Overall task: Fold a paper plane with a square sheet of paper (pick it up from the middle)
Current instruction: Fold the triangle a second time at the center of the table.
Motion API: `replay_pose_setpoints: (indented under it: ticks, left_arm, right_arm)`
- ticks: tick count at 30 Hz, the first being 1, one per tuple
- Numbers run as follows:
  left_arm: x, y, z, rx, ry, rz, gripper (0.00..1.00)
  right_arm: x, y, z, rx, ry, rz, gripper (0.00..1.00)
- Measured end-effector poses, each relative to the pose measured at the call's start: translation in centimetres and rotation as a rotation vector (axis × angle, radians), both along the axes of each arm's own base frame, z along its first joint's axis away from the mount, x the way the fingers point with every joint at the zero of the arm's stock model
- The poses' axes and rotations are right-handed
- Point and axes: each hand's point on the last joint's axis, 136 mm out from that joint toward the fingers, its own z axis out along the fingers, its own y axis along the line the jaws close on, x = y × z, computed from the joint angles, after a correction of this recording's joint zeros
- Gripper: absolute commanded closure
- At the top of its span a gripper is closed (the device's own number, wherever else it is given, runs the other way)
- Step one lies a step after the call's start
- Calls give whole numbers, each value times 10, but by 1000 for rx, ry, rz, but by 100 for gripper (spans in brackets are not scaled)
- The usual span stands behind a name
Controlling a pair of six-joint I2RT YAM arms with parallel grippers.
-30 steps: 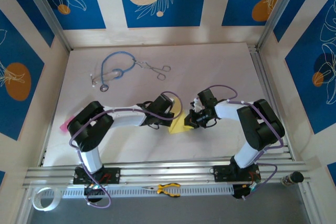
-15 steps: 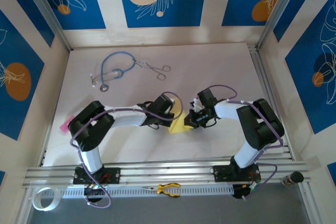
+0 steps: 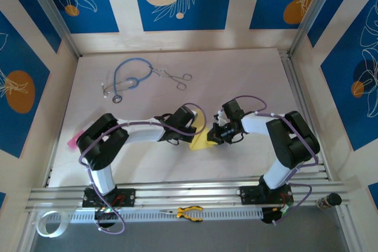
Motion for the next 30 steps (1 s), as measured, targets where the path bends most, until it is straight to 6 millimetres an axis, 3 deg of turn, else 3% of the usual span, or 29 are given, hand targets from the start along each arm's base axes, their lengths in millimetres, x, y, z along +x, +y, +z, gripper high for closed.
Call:
replay_pose_setpoints:
  ticks: [24, 30]
  left_arm:
    - [3, 0, -5, -9, -3, 19, 97]
    - [4, -1, -4, -32, -7, 32, 99]
  right_arm:
    - [1, 0, 1, 4, 3, -6, 97]
    - [13, 4, 23, 62, -40, -56, 97]
